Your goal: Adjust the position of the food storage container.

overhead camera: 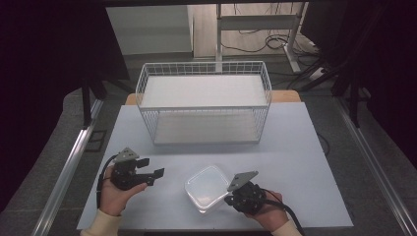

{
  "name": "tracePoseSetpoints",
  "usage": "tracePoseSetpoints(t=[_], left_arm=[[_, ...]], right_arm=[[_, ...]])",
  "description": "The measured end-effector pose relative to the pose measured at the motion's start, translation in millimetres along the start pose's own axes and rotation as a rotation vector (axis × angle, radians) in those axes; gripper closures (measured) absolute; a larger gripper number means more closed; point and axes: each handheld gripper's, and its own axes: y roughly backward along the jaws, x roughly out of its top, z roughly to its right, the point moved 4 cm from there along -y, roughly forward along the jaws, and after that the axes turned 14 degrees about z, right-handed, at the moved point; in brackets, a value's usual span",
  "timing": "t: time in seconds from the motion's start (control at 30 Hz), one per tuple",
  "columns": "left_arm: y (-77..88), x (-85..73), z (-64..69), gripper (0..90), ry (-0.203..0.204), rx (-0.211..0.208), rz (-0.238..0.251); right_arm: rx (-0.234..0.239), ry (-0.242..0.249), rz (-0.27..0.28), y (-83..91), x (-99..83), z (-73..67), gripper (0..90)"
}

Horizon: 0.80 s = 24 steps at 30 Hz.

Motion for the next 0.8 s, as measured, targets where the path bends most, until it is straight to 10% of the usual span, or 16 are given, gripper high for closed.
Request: tracePoseSetpoints(t=[0.8], left_arm=[[-8.3, -10.6, -0.3, 26.1, -0.008, 0.018, -0.038]], right_arm=[[-0.101, -0.086, 0.035, -36.4, 27.8, 59.1, 89.8]])
